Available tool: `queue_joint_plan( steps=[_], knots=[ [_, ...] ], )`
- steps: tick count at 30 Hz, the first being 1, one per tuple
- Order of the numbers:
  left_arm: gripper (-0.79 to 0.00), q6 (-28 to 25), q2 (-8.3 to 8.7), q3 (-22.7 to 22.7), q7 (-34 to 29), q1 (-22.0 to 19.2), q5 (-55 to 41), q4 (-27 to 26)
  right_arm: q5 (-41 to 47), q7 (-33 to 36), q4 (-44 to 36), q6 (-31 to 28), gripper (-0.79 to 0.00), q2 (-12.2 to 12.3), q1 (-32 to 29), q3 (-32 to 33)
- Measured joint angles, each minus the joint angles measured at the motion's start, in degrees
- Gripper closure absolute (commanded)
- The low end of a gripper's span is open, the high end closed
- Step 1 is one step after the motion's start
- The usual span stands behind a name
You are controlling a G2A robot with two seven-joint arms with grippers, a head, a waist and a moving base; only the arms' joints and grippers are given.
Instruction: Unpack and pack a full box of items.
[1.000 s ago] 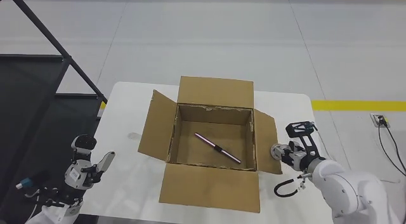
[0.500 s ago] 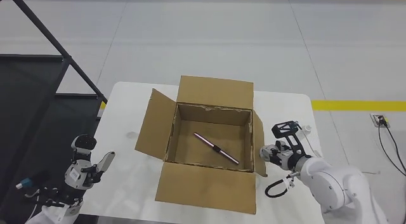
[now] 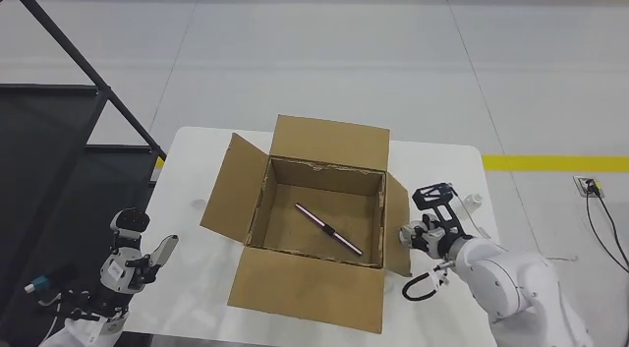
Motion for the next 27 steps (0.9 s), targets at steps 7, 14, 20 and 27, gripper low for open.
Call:
queue_joint_plan(
  steps=[7,14,20,27],
  knots=[
    [-0.785,0.0,0.00,0.0,0.0,0.0,0.0,0.0,-6.4,-0.3,0.6,7.9,0.000,0.1,-1.7,1.9],
    [-0.785,0.0,0.00,0.0,0.0,0.0,0.0,0.0,-7.6,-6.0,2.5,12.7,0.000,0.0,-4.7,4.9],
    [-0.785,0.0,0.00,0.0,0.0,0.0,0.0,0.0,-4.2,-11.4,6.6,12.2,0.000,0.0,-6.5,8.0],
    [-0.785,0.0,0.00,0.0,0.0,0.0,0.0,0.0,-0.9,-14.3,12.6,10.1,0.000,-0.1,-6.0,9.2]
  ],
)
